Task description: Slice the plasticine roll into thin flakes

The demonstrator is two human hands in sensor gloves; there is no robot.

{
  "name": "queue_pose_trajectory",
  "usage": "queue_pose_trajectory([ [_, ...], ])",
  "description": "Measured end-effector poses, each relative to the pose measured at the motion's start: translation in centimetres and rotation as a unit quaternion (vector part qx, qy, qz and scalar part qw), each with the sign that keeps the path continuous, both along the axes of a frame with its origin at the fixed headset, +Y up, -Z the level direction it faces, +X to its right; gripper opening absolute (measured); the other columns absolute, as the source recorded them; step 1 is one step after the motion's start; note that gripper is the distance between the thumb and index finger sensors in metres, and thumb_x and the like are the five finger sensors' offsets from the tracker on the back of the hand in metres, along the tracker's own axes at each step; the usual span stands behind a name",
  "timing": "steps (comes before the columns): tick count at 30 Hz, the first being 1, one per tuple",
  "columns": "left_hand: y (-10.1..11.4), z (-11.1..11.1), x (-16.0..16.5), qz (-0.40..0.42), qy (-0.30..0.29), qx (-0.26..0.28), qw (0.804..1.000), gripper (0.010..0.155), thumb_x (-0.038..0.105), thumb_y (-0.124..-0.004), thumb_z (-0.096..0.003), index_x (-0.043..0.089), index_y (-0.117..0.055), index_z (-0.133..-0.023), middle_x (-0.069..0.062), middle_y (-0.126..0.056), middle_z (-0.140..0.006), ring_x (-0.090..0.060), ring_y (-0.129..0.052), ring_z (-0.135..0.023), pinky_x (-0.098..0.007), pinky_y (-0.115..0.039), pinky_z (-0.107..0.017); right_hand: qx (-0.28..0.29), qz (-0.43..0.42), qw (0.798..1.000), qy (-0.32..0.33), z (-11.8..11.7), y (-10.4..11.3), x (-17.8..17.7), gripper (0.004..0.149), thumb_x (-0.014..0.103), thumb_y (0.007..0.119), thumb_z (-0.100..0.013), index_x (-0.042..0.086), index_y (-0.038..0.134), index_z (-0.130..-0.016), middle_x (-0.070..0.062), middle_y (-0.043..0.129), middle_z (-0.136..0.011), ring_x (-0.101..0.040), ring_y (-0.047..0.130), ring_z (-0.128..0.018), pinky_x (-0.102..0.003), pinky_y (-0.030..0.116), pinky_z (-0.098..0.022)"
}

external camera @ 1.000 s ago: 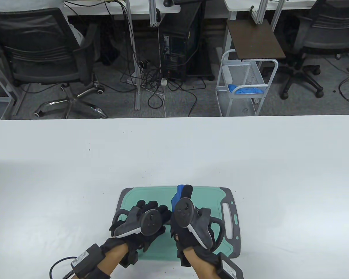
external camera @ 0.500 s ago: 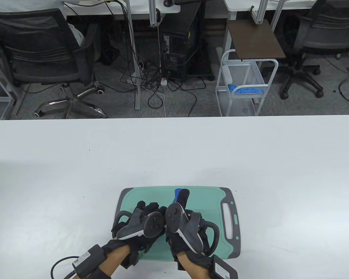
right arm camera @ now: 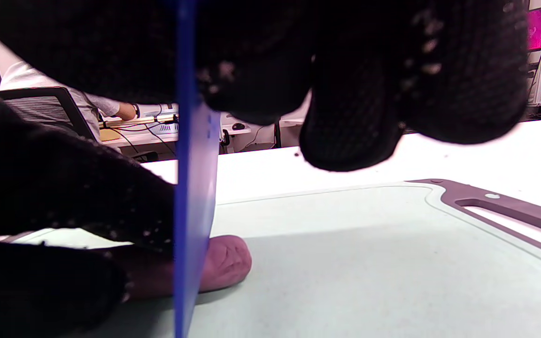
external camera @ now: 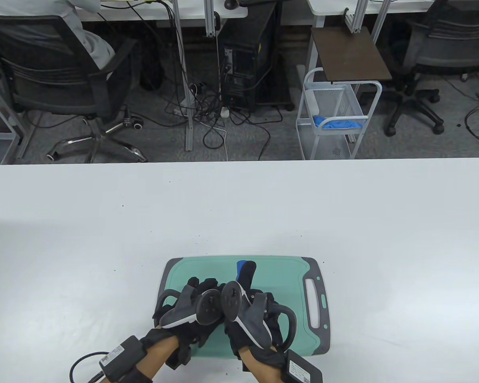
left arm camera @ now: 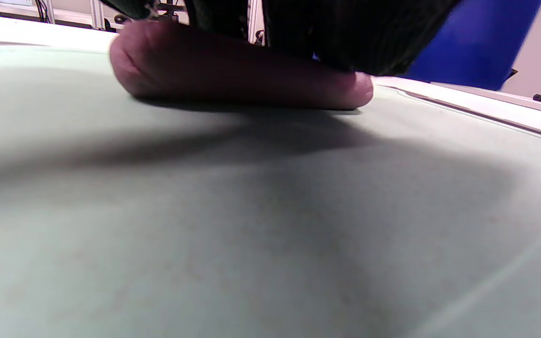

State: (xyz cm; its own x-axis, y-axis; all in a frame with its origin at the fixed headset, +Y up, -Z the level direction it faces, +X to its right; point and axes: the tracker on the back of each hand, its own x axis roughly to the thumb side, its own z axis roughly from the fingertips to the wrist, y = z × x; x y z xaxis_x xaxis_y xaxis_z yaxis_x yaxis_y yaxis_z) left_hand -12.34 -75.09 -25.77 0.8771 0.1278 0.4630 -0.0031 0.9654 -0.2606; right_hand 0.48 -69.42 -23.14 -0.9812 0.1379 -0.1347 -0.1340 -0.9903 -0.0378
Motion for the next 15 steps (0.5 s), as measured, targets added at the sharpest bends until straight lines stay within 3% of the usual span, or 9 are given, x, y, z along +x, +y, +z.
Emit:
queue_pose_trajectory([
  [15,-0.08,-0.10,0.03,-0.002,0.002,-0.008,1.000,0.060,0.051,-0.076,-0.0401,0.046,-0.063,-0.098,0.023,-0.062,-0.114,-0.023,-0.065,-0.112,-0.058,-0.051,-0.082,0.002,0.008,1.000,0.000,-0.49,-0.69,-0.28,0.082,0.038,0.084,-0.044,0.013,0.034,-0.105,-0.006,0.094,-0.041,-0.037,0.100,-0.045,-0.054,0.086,-0.032],
])
